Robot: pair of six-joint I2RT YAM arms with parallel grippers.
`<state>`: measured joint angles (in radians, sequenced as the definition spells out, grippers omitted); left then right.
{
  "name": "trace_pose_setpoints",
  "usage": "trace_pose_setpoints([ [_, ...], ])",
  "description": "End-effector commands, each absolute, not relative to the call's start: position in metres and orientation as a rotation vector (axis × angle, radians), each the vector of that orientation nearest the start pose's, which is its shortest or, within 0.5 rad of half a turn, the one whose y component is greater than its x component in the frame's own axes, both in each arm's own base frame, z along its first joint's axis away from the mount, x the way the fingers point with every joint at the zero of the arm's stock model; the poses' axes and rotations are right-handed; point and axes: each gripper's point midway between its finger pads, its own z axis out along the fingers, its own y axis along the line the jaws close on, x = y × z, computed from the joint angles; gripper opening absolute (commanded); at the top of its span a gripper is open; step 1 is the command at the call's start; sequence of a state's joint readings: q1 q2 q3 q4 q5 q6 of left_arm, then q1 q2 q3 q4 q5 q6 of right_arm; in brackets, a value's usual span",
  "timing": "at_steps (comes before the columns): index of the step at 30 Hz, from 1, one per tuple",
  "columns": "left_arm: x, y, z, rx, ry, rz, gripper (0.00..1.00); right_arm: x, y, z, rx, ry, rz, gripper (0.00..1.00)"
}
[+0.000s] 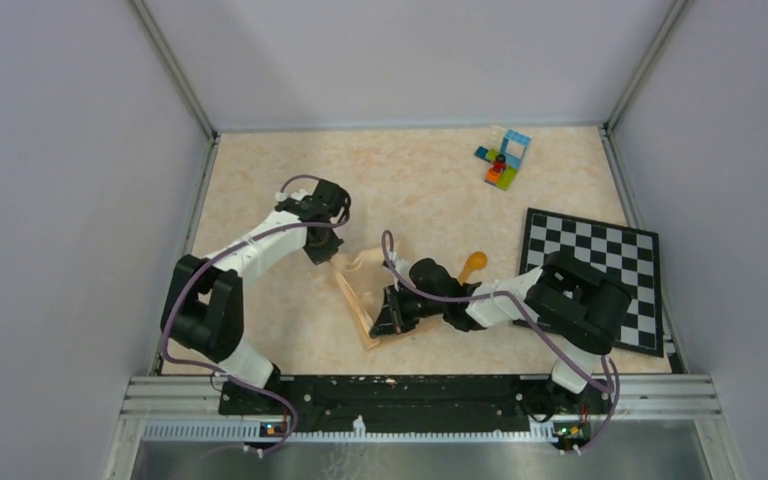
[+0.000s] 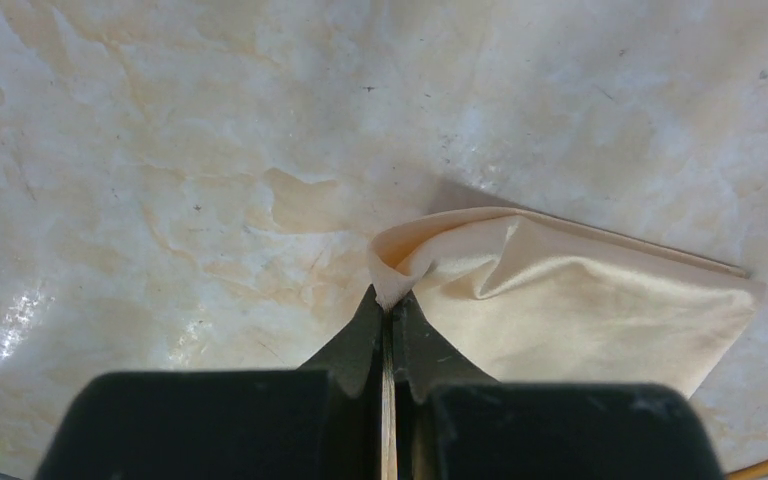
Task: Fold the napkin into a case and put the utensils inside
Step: Fold the lower triangle-folded napkin at the center of the board.
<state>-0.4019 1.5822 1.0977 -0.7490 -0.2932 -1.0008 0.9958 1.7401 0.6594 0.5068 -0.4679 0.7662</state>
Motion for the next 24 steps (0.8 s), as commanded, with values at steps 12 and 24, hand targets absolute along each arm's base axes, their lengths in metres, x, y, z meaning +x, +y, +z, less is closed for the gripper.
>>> trace_pose_setpoints([
  [12, 0.325, -0.064, 0.097, -0.897, 2.360, -0.013, 0.00, 0.109, 0.405, 0.070, -0.847, 2.289, 1.489, 0.00],
  [24, 0.286, -0.030, 0.066, -1.028, 2.337, -0.475, 0.00, 0.108, 0.418, 0.053, -0.993, 2.334, 1.424, 0.00],
])
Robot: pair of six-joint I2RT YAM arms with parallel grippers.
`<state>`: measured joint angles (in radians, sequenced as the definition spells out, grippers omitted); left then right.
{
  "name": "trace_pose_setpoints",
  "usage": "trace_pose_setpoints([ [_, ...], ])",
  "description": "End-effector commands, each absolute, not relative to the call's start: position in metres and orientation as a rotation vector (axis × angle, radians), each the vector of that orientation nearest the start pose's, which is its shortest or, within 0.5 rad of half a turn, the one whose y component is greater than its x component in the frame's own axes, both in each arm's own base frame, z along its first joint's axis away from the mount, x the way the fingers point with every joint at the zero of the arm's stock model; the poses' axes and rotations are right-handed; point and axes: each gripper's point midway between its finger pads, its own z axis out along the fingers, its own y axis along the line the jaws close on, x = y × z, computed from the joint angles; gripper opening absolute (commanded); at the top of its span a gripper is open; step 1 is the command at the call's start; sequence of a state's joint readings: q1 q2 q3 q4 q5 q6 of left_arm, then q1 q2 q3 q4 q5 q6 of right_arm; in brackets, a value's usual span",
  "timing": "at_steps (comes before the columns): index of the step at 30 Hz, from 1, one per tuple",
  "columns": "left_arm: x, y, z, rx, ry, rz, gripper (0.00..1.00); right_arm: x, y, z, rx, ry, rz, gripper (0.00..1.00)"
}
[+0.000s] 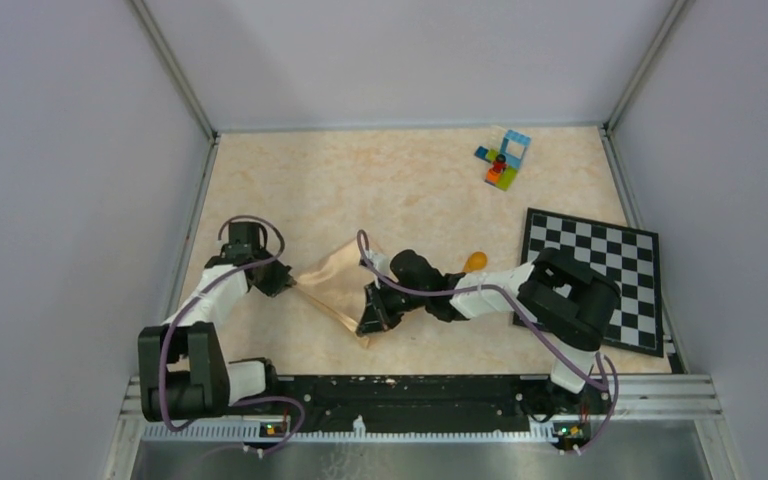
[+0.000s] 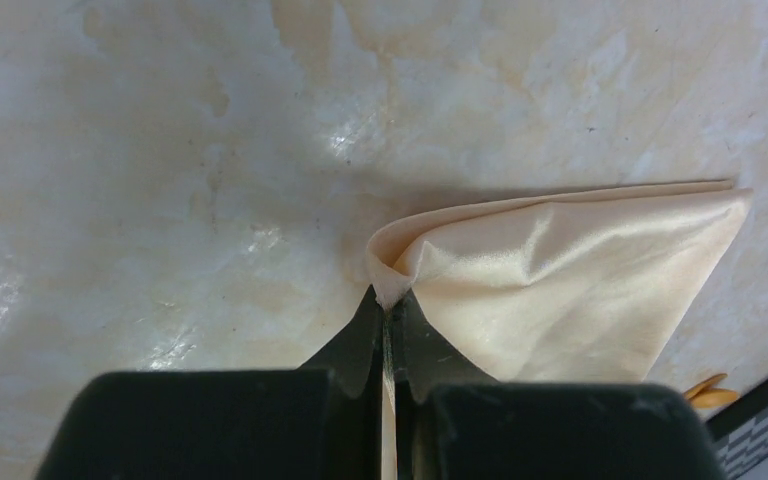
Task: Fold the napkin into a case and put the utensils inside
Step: Fold the lower triangle-folded napkin at the center of the board.
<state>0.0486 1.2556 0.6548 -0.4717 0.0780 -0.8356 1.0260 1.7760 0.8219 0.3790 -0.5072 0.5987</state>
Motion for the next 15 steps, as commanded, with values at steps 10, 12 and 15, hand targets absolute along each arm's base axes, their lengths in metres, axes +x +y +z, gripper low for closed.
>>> trace_pose_setpoints([
  [10, 0.261, -0.033, 0.094, -1.211, 2.235, -0.178, 0.00, 0.089, 0.414, 0.066, -0.845, 2.330, 1.665, 0.00],
  [12, 0.261, -0.039, 0.093, -1.223, 2.257, -0.105, 0.00, 0.092, 0.409, 0.060, -0.792, 2.362, 1.657, 0.00],
  [15, 0.268, -0.049, 0.091, -1.232, 2.282, -0.015, 0.00, 0.095, 0.400, 0.050, -0.739, 2.407, 1.623, 0.00],
])
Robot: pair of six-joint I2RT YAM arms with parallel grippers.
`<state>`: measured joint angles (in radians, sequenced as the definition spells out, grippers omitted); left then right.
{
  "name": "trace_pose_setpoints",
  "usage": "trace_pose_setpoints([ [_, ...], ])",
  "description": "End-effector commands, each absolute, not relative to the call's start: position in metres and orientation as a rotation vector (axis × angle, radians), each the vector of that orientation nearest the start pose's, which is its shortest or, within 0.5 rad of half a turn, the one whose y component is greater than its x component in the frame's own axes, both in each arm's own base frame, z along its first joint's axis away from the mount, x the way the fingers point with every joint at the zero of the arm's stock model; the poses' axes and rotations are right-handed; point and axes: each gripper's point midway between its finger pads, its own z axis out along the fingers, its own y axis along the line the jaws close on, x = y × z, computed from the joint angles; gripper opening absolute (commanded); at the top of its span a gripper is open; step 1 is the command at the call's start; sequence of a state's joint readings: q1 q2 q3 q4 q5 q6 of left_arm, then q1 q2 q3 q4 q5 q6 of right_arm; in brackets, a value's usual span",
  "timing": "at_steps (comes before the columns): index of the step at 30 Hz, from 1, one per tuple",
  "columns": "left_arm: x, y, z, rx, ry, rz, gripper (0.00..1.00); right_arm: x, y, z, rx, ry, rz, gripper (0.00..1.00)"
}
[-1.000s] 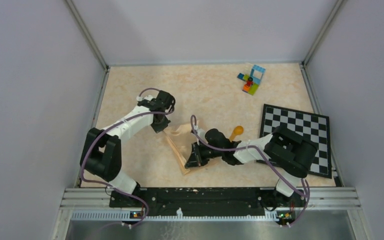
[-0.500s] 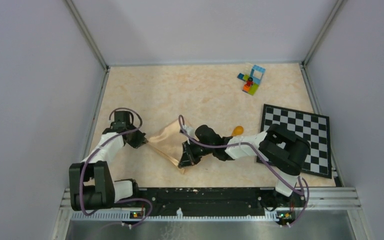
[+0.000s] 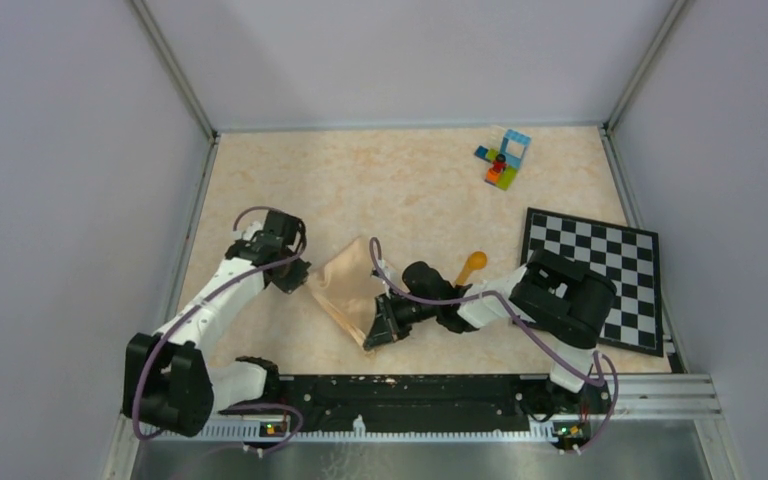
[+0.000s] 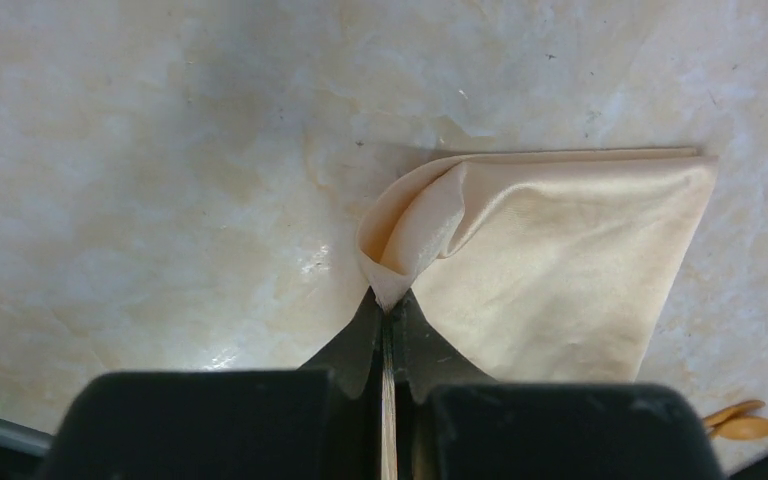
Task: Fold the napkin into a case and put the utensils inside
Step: Fold the lower triangle-folded napkin at the center of the board.
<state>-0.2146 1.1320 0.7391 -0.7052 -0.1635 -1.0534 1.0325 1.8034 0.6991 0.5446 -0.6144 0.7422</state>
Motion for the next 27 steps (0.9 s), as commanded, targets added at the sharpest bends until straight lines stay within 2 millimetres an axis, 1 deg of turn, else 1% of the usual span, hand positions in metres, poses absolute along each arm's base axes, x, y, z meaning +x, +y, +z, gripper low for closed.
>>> trace_pose_setpoints([
  [1, 0.272, -0.052, 0.090, -1.230, 2.289, -0.002, 0.00, 0.096, 0.396, 0.046, -0.723, 2.420, 1.612, 0.00],
  [5, 0.285, -0.062, 0.091, -1.221, 2.300, 0.075, 0.00, 0.101, 0.384, 0.038, -0.687, 2.446, 1.571, 0.00],
  [9, 0.296, -0.082, 0.094, -1.192, 2.322, 0.143, 0.00, 0.107, 0.374, 0.034, -0.691, 2.468, 1.494, 0.00],
  [14, 0.302, -0.101, 0.083, -1.151, 2.375, 0.245, 0.00, 0.112, 0.366, 0.028, -0.711, 2.491, 1.398, 0.00],
  [20, 0.316, -0.127, 0.069, -1.047, 2.439, 0.254, 0.00, 0.113, 0.361, 0.026, -0.700, 2.494, 1.378, 0.00],
  [24, 0.326, -0.139, 0.065, -0.980, 2.462, 0.220, 0.00, 0.117, 0.356, 0.028, -0.676, 2.484, 1.375, 0.00],
  [27, 0.330, -0.142, 0.058, -0.953, 2.480, 0.213, 0.00, 0.120, 0.354, 0.031, -0.682, 2.474, 1.378, 0.01],
])
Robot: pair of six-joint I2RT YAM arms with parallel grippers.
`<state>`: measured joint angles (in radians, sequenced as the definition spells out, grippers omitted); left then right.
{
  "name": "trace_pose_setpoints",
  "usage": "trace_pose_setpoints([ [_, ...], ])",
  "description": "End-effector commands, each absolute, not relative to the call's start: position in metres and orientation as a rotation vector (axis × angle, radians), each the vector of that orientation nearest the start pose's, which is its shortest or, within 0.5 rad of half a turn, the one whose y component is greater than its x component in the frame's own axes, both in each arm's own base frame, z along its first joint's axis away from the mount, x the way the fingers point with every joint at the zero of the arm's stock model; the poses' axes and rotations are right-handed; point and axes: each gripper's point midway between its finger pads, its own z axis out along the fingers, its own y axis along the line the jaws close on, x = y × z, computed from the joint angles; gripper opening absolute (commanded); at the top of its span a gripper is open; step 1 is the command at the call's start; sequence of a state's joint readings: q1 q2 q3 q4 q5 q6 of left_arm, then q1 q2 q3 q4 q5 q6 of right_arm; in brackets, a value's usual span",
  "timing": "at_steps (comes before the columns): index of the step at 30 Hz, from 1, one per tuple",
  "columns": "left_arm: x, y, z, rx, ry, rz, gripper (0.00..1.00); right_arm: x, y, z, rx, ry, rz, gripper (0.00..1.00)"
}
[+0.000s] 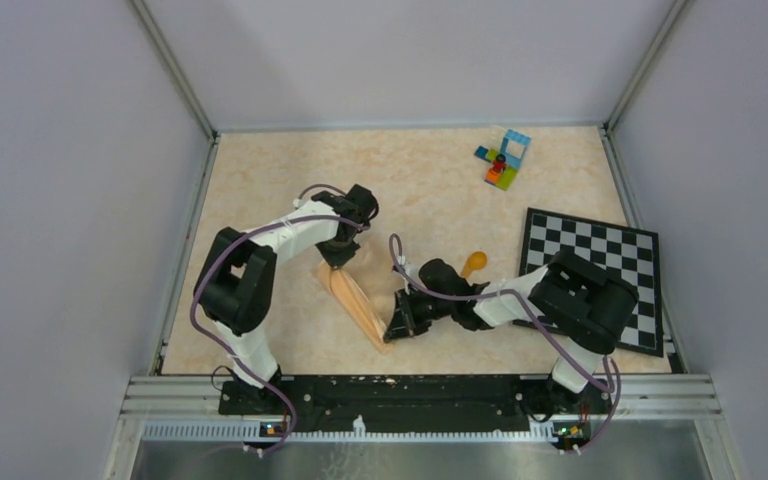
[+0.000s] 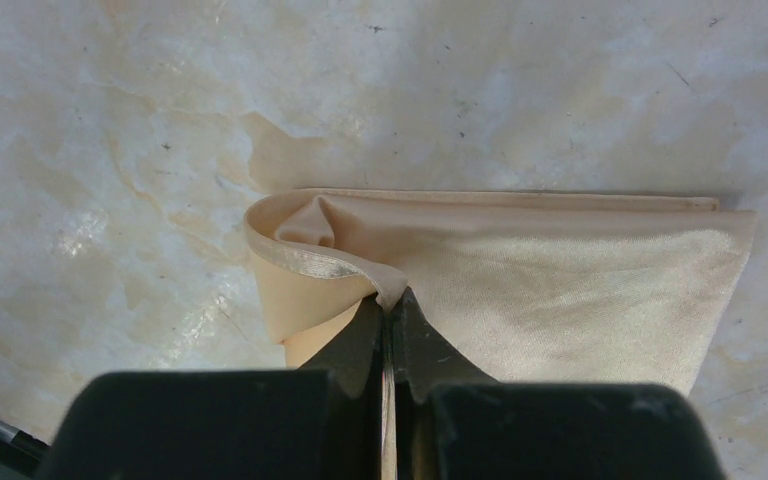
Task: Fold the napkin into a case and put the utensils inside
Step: Fold the lower triangle-folded napkin at the center of the board.
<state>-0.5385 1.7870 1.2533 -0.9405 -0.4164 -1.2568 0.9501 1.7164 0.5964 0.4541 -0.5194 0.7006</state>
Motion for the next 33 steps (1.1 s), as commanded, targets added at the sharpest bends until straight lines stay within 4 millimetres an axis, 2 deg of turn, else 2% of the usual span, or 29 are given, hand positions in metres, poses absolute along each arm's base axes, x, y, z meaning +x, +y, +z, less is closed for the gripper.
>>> trace_pose_setpoints([
  [1, 0.330, -0.144, 0.055, -0.942, 2.488, 0.215, 0.00, 0.122, 0.354, 0.033, -0.686, 2.464, 1.378, 0.03],
  [3, 0.331, -0.145, 0.051, -0.927, 2.504, 0.222, 0.00, 0.124, 0.354, 0.040, -0.700, 2.432, 1.375, 0.15],
  [5, 0.331, -0.146, 0.047, -0.914, 2.520, 0.218, 0.00, 0.130, 0.352, 0.050, -0.705, 2.381, 1.342, 0.32],
  [8, 0.330, -0.150, 0.044, -0.895, 2.538, 0.202, 0.00, 0.146, 0.349, 0.069, -0.697, 2.263, 1.265, 0.51],
  [10, 0.331, -0.151, 0.045, -0.883, 2.543, 0.194, 0.00, 0.158, 0.347, 0.076, -0.698, 2.224, 1.196, 0.59],
  [13, 0.330, -0.153, 0.046, -0.867, 2.555, 0.179, 0.00, 0.171, 0.350, 0.074, -0.736, 2.219, 1.109, 0.62],
  [17, 0.332, -0.156, 0.047, -0.842, 2.561, 0.156, 0.00, 0.185, 0.356, 0.065, -0.747, 2.242, 1.035, 0.62],
  [24, 0.333, -0.157, 0.048, -0.847, 2.559, 0.148, 0.00, 0.188, 0.366, 0.054, -0.767, 2.251, 1.046, 0.55],
  [28, 0.332, -0.160, 0.046, -0.855, 2.566, 0.136, 0.00, 0.185, 0.372, 0.052, -0.767, 2.266, 1.086, 0.41],
  [33, 0.335, -0.165, 0.048, -0.843, 2.570, 0.091, 0.01, 0.186, 0.374, 0.046, -0.729, 2.294, 1.096, 0.18],
])
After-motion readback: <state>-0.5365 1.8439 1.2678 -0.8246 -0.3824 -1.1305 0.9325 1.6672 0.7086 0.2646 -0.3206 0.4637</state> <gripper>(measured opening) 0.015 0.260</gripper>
